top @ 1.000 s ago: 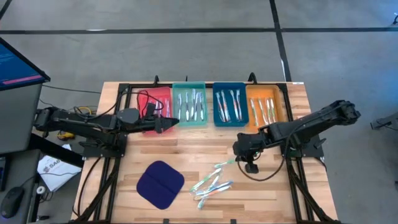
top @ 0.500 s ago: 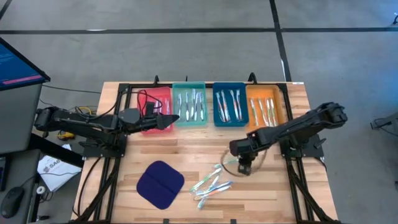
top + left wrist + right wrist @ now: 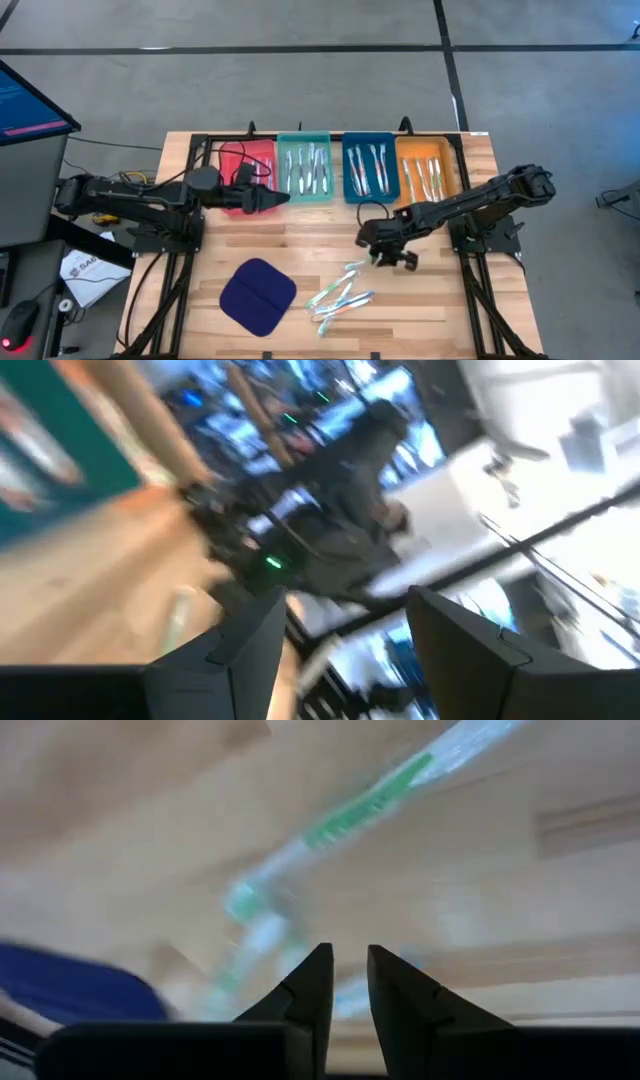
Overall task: Pick & Place Toothbrushes
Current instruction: Put the green toothbrush into the orange bin
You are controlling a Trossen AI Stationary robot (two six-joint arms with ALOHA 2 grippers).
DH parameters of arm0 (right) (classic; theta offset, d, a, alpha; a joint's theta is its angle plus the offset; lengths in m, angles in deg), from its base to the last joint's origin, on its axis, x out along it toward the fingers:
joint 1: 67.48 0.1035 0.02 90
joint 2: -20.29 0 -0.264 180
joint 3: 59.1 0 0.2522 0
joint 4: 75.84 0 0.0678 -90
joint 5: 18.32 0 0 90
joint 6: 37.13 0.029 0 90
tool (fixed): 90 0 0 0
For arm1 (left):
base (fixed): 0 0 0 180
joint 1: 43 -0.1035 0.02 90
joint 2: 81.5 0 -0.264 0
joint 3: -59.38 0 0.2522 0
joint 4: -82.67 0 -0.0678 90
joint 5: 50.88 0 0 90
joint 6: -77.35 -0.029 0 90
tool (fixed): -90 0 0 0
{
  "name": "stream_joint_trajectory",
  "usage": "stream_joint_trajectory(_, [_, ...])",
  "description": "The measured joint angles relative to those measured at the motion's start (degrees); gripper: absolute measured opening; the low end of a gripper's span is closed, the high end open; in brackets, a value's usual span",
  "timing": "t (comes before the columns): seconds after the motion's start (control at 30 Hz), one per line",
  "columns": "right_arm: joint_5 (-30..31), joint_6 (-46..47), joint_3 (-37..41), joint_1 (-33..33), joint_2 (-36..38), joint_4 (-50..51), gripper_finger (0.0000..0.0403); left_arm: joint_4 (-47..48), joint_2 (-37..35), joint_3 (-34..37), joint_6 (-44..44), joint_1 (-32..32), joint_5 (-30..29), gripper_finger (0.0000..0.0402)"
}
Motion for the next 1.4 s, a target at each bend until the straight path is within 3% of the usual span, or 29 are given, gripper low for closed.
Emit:
stream_joint_trajectory(0.1, [4.59, 9.32, -0.74, 0.14, -0.24, 0.27, 0.0061, -1.47, -0.03, 0.0, -0.16, -1.26, 8.48, 0.0204])
stream_joint_trajectory(0.37, [-2.64, 11.28, -10.37, -3.98, -10.06, 14.62, 0.0061, -2.89, -1.37, 0.02, 0.56, -2.06, 26.9, 0.0204])
stream_joint_trajectory(0.47, [-2.94, 11.2, -12.49, -6.39, -12.98, 13.76, 0.0061, -2.43, -3.52, 0.11, 1.39, -2.08, 31.77, 0.0204])
stream_joint_trajectory(0.7, [-5.87, 11.95, -13.28, -8.29, -16.16, 9.23, 0.0061, -2.24, -8.38, 0.06, 1.32, -2.12, 36.36, 0.0204])
stream_joint_trajectory(1.1, [-8.45, 13.45, -13.73, -4.31, -16.96, 10.84, 0.0061, -2.01, -10.43, 0.03, 1.11, -4.11, 41.64, 0.0204])
stream_joint_trajectory(1.4, [-8.48, -1.58, -13.75, -5.44, -16.96, 1.44, 0.0061, -2.41, -9.66, 0.02, 0.95, -4.11, 41.61, 0.0204])
